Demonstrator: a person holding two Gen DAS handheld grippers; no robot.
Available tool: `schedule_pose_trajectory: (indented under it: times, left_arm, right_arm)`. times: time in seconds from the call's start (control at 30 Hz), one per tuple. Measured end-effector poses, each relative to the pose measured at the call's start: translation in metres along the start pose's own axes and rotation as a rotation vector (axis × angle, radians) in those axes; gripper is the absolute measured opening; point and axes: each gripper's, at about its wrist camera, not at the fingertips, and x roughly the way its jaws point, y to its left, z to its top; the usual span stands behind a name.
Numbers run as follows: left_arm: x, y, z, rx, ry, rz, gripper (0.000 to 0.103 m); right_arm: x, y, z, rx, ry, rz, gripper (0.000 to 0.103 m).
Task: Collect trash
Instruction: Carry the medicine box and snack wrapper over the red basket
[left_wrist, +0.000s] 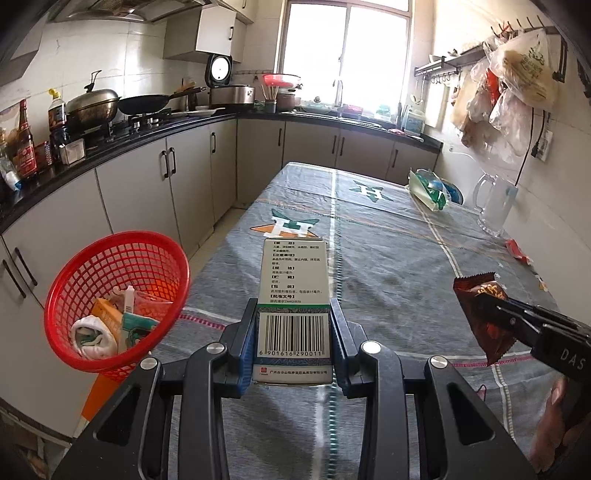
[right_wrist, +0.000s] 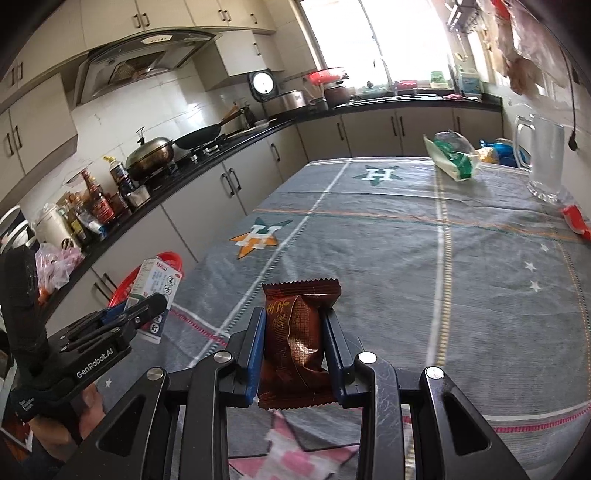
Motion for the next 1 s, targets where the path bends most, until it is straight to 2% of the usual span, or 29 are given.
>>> schedule_pose_trajectory:
  times: [0.23, 0.53, 1.0]
  left_arm:
    - [-0.006, 0.017, 0.003, -0.039, -0.019, 0.012, 0.033]
    - [-0.017, 0.053, 0.007, -0.091, -0.046, 0.066, 0.033]
    - [-0.023, 0.152, 0.007, -0.252, -0.066, 0.213, 0.033]
  right_arm:
    - [0.013, 0.025, 0.006, -0.032, 0.023, 0.03, 0.033]
    - [0.041, 0.065, 0.022, -0.09, 0.043, 0.085, 0.033]
    - [0.111, 0.156, 0.048, -0.139, 0.089, 0.231, 0.033]
